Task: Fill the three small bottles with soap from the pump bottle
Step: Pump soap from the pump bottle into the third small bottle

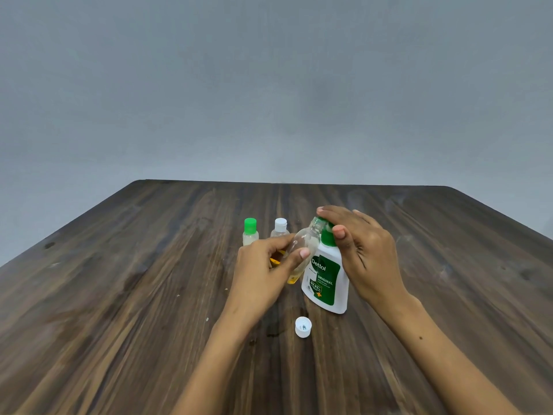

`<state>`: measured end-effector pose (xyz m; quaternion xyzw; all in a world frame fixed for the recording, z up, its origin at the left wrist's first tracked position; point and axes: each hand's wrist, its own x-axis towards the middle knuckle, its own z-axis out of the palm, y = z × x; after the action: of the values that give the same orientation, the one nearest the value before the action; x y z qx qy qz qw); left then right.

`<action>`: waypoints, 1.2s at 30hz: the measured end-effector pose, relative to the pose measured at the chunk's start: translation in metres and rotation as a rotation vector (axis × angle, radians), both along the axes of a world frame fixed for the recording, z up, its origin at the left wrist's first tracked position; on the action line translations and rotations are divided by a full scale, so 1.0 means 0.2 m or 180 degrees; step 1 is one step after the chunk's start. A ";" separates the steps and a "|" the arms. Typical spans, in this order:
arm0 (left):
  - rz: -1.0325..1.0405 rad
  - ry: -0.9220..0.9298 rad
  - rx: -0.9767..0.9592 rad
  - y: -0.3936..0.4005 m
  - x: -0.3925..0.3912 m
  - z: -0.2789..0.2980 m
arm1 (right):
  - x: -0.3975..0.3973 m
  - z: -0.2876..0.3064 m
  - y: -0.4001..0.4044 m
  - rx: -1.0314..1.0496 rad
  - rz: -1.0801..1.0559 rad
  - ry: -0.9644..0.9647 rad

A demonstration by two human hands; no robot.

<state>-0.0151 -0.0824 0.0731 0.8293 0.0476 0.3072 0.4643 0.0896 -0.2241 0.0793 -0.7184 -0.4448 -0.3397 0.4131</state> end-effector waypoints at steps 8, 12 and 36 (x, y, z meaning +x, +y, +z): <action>0.0033 -0.0112 -0.0013 0.00 0.01 -0.02 | 0.01 0.01 0.00 0.0048 0.0090 0.0129; 0.0043 -0.0124 -0.0077 -0.01 0.01 -0.04 | 0.01 0.01 0.00 0.0028 0.0091 0.0119; 0.0101 -0.0219 -0.0254 -0.01 0.00 -0.08 | 0.01 0.02 -0.01 -0.0040 0.0075 -0.0064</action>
<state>-0.0146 -0.0840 0.0566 0.7982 0.0570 0.3407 0.4935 0.0920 -0.2263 0.0825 -0.7122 -0.4595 -0.3392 0.4081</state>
